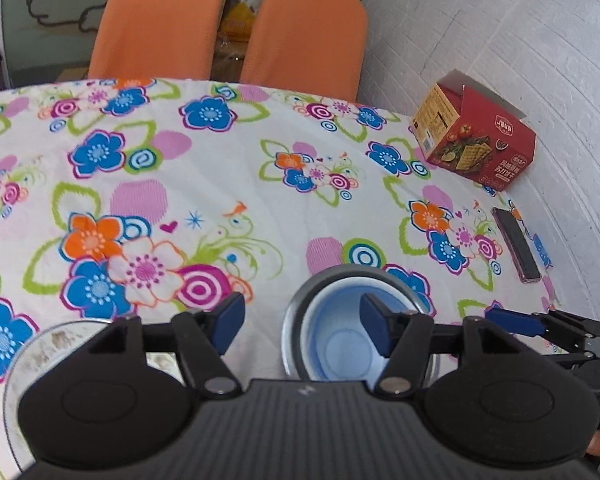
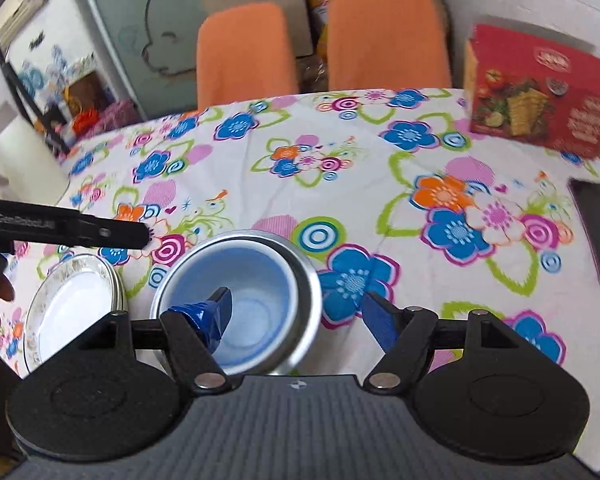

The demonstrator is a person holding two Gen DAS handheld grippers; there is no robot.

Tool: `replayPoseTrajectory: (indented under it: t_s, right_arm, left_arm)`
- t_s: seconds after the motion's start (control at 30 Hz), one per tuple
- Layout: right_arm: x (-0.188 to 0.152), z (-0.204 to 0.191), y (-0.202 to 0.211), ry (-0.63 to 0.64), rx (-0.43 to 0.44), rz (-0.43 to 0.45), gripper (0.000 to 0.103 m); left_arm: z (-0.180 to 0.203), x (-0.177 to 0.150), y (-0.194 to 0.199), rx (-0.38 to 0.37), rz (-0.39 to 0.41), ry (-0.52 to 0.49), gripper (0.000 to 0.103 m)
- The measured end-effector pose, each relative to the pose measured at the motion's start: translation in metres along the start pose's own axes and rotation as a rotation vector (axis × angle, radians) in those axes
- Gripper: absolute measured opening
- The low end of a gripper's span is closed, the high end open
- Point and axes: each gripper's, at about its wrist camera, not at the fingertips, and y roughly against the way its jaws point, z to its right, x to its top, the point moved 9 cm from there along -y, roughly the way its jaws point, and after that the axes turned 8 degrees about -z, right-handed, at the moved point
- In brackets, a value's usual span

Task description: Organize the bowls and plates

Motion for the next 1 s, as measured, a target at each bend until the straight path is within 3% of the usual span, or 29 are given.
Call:
replayPoseTrajectory:
  t_s: [0.13,0.4,0.57,1.0]
  right_arm:
    - [-0.027,0.018,-0.003,-0.102,0.060,0.024,0.058]
    - [-0.049,0.022,-0.021,-0.181,0.117,-0.009,0.058]
    - [-0.044,0.023,-0.026,-0.156,0.096,-0.023,0.059]
    - [-0.037,0.030,-0.032,-0.123,0.040,-0.057,0.060]
  left_arm:
    - [-0.021,-0.007,-0.005,0.026,-0.036,-0.028,0.062]
    - [-0.032,-0.020,-0.036,-0.076,-0.181,-0.007,0.062]
    - [-0.037,-0.021,-0.050,-0.020,-0.196,-0.041,0.062]
    - [-0.038,-0.020,-0.056,-0.040,-0.177,-0.041,0.066]
